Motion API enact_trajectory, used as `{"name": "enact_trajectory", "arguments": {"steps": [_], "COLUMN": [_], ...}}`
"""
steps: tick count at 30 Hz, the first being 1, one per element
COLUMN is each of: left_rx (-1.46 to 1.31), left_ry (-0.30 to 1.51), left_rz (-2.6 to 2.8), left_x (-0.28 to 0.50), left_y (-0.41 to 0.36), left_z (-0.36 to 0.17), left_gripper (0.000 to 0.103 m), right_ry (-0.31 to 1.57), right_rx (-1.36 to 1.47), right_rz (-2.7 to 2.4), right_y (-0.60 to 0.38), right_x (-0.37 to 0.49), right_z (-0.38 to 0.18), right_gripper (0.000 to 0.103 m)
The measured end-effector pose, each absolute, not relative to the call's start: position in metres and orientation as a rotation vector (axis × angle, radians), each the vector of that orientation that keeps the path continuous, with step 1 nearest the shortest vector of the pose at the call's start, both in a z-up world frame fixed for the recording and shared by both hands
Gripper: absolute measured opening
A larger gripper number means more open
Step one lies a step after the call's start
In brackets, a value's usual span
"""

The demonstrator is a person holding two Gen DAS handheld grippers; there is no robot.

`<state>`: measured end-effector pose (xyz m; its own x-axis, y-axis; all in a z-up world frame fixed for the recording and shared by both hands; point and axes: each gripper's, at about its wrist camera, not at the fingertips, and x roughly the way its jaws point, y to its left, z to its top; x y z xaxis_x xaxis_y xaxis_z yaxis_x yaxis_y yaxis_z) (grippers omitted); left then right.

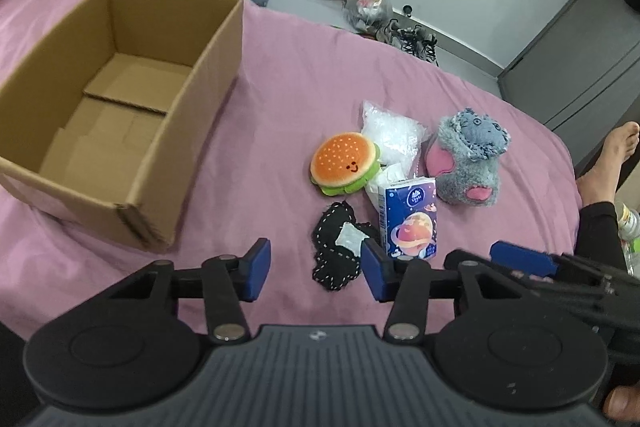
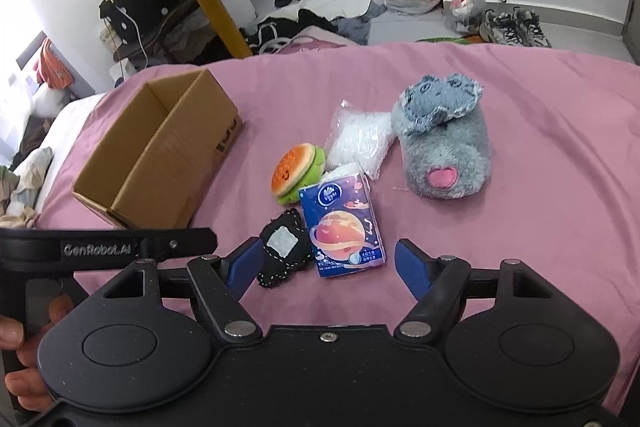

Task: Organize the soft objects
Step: 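Reach the left tool to the black keychain pouch while the right tool approaches the blue tissue pack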

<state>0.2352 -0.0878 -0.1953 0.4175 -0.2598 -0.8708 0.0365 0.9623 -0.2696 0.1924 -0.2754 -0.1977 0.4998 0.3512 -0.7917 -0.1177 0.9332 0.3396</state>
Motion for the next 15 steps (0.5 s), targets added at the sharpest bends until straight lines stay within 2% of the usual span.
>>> {"name": "enact_trajectory", "arguments": {"steps": [3, 15], "left_rx": [-0.224, -0.309], "left_ry": [1.115, 1.261], "left_rz": [-0.202, -0.224], "left_x": [0.241, 0.272], "left_y": [-0.093, -0.115], "left_z": [-0.203, -0.261], "left_gripper": [0.048, 0.048], "right_ry": [1.037, 1.104], "right_rx": [0.275, 0.267], "right_rz": [0.284, 0.246], "right_y": [-0.278, -0.280], "right_x": [0.197, 0.200], "right_z": [-0.206, -0.223], "right_gripper": [0.064, 0.064]}}
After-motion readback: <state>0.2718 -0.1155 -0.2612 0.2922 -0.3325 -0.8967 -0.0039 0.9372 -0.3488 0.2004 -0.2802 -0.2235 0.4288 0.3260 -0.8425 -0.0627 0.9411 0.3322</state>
